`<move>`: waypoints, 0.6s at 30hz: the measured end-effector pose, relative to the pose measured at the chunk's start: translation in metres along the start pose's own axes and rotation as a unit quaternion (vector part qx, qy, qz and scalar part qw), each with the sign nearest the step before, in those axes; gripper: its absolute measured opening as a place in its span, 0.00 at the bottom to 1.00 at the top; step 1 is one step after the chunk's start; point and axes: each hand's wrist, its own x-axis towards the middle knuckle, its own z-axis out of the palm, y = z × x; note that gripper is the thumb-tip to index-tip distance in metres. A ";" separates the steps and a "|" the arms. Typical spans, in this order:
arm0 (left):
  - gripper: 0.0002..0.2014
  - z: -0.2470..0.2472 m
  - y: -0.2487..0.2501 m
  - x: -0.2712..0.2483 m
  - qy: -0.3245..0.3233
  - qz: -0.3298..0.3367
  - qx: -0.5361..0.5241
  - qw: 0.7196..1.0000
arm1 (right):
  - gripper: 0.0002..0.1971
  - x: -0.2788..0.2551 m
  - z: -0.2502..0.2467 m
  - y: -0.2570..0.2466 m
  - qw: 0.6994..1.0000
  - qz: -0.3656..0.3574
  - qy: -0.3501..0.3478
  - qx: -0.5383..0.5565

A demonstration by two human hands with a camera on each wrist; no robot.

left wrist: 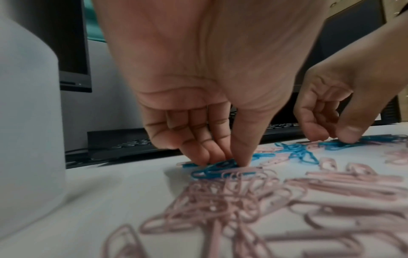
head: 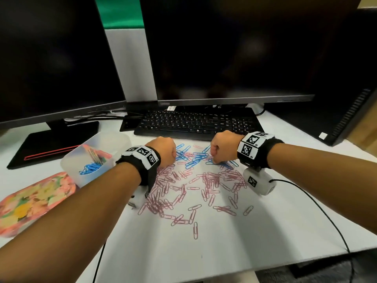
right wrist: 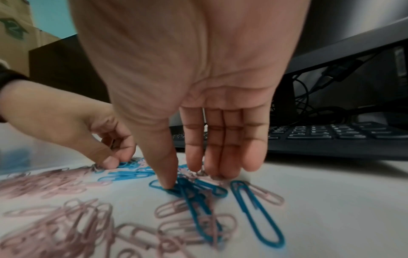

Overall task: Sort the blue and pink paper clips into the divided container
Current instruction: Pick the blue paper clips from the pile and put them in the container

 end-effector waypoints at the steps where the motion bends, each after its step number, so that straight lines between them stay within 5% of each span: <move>1: 0.03 0.000 -0.001 0.000 -0.005 0.000 -0.002 1.000 | 0.11 0.000 0.001 -0.001 1.000 0.005 0.004 -0.013; 13: 0.10 0.001 -0.007 -0.014 0.022 0.005 -0.049 0.999 | 0.15 -0.007 0.003 -0.006 0.999 0.049 -0.009 0.008; 18: 0.13 0.000 -0.010 -0.020 0.025 0.001 -0.058 0.998 | 0.09 -0.012 0.007 -0.004 0.999 0.044 -0.011 -0.005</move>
